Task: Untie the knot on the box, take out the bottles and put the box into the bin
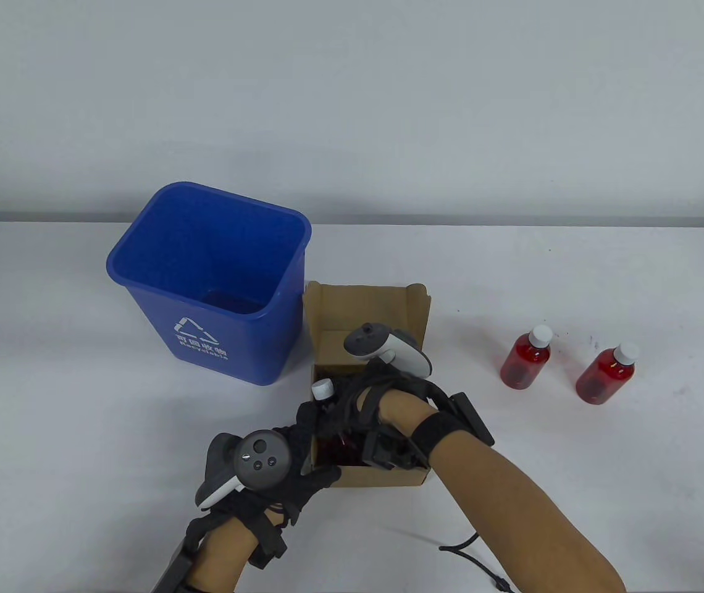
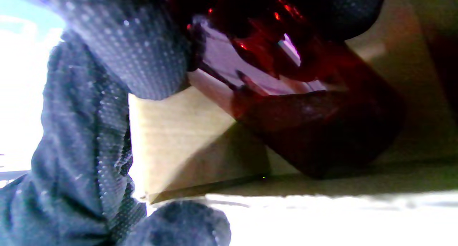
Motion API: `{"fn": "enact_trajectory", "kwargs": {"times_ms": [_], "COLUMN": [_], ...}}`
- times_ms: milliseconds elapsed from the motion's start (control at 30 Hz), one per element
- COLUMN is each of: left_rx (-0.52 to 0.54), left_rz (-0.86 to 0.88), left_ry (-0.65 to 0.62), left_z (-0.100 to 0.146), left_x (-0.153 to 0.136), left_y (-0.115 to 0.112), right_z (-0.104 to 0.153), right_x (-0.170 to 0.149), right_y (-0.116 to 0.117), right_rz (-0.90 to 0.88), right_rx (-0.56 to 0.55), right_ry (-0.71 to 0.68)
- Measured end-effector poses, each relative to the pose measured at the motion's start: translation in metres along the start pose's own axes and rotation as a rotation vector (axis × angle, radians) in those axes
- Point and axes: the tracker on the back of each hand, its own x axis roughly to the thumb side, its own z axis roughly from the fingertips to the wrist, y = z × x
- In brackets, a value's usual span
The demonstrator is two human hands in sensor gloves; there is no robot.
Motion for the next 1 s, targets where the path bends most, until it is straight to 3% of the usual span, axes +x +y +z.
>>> {"fn": "enact_trajectory", "kwargs": {"times_ms": [233, 467, 833, 1000], "left_rx": [-0.002, 0.001, 0.024, 0.039], "left_rz": [-0.001, -0.007, -0.021, -0.017], "left_ry": [-0.002, -0.004, -0.014, -0.017], "left_z": [0.001, 0.001, 0.002, 0.004], "left_x": [-0.001, -0.001, -0.001, -0.002], "left_y": [0.000, 0.001, 0.003, 0.005], "right_z": [0.023, 0.052, 0.123, 0.152], "right_x": [0.014, 0.019, 0.011, -0.002], "right_y": [0.007, 0.003, -0.009, -0.015], "right_rz": [0.161, 0.188, 0.310, 0.313], "right_rx": [-0.165, -0.347, -0.711, -0.809], "right_ry": [-0.098, -0.180, -0.379, -0.440]}}
